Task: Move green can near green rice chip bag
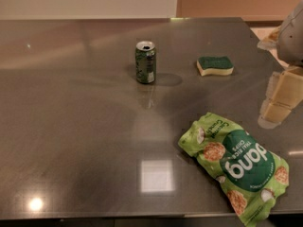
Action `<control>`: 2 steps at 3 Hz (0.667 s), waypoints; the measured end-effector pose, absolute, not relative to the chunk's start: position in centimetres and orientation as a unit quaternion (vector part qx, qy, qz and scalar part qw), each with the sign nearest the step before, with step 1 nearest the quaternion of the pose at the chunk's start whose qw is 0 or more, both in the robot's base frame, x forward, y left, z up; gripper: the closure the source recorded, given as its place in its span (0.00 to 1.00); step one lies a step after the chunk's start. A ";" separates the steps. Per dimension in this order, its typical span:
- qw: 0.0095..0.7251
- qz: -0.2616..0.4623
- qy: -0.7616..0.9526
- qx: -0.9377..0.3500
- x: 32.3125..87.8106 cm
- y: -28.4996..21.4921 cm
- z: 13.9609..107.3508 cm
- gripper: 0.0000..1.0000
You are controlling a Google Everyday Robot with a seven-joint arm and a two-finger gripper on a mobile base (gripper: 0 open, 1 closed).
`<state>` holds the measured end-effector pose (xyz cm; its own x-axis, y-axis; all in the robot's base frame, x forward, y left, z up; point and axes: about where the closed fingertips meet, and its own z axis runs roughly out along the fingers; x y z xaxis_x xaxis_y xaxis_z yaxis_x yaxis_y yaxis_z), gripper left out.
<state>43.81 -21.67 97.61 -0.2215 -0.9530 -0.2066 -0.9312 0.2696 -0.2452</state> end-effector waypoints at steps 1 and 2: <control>0.162 -0.032 0.780 -0.604 44.0 -21.5 97.8 0.00; 0.181 -0.016 0.774 -0.607 46.5 -20.1 97.5 0.00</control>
Offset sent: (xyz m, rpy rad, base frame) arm 0.0650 0.0357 -0.0092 0.1288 -0.0120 0.0490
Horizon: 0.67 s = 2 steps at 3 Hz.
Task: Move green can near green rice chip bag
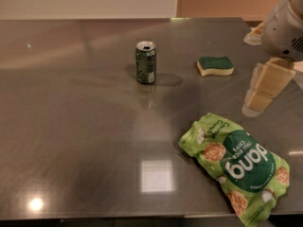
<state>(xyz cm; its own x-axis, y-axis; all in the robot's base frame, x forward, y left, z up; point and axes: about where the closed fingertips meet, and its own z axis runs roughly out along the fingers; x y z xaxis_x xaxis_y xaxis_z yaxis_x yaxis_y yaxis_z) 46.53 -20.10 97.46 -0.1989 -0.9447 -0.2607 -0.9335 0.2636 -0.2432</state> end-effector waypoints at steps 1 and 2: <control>0.205 0.000 0.766 -0.609 50.3 -18.2 97.2 0.00; 0.231 0.017 0.759 -0.608 54.8 -15.8 97.1 0.00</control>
Offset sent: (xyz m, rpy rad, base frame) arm 0.1365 0.0713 -0.0055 0.1833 -0.0656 0.0481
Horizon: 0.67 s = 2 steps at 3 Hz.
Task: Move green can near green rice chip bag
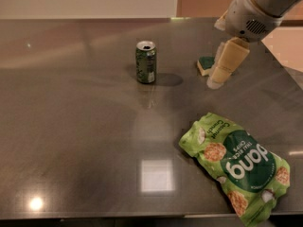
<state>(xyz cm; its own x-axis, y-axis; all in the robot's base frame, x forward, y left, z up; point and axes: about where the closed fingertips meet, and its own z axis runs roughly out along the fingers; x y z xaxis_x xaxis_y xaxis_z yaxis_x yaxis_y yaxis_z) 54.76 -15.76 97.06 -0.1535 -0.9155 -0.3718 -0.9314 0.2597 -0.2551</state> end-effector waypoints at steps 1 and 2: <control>0.255 0.032 0.756 -0.602 59.0 -12.8 96.2 0.00; 0.267 0.053 0.760 -0.590 62.5 -10.0 95.1 0.00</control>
Offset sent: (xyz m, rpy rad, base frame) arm 0.1223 0.0917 -0.0307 0.1734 0.0048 -0.0367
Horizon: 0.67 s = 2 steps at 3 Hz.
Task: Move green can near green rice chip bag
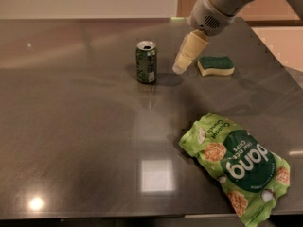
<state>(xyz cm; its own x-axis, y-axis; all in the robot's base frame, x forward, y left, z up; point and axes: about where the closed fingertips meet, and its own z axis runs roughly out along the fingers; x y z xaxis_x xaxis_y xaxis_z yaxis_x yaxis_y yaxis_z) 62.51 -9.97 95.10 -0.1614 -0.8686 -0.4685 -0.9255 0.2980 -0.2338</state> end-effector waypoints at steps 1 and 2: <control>0.274 0.069 0.764 -0.581 65.0 -7.9 94.2 0.00; 0.264 0.105 0.770 -0.572 67.9 -4.4 92.1 0.00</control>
Offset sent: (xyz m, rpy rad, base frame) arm 0.0782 0.0917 -0.0510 0.1259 0.1374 -0.0202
